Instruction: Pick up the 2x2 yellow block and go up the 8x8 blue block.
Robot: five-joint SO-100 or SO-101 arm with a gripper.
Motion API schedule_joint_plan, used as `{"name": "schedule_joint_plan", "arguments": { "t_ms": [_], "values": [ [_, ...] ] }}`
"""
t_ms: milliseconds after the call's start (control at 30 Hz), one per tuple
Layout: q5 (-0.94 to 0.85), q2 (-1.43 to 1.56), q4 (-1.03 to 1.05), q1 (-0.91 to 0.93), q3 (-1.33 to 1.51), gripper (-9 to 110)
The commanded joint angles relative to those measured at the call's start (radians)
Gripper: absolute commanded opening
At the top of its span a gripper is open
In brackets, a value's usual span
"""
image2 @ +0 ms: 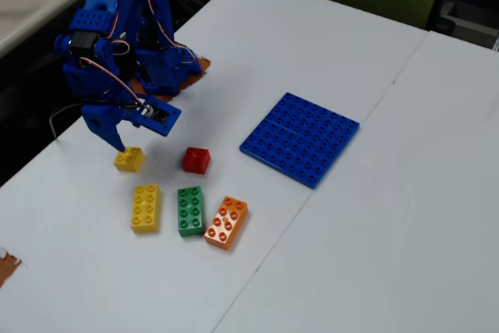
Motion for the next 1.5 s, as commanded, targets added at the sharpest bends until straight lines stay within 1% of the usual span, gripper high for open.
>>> {"name": "schedule_joint_plan", "arguments": {
  "t_ms": [0, 200, 433, 733, 900, 1033, 1133, 1300, 1400, 1467],
  "values": [
    [-0.267, -0.015, -0.048, 0.012, -0.031, 26],
    [-0.311, -0.094, -0.080, 0.021, -0.087, 28],
    [-0.339, -0.140, -0.103, 0.026, -0.087, 28],
    [-0.344, -0.190, -0.144, 0.017, -0.087, 28],
    [-0.304, -0.209, -0.149, 0.003, -0.084, 25],
    [-0.247, -0.210, -0.163, -0.018, -0.063, 13],
    [-0.213, -0.212, -0.169, -0.031, -0.054, 7],
    [-0.187, -0.216, -0.169, -0.035, -0.044, 5],
    [-0.179, -0.216, -0.172, -0.037, -0.038, 10],
    [-0.178, -0.218, -0.181, -0.037, -0.029, 11]
  ]
}}
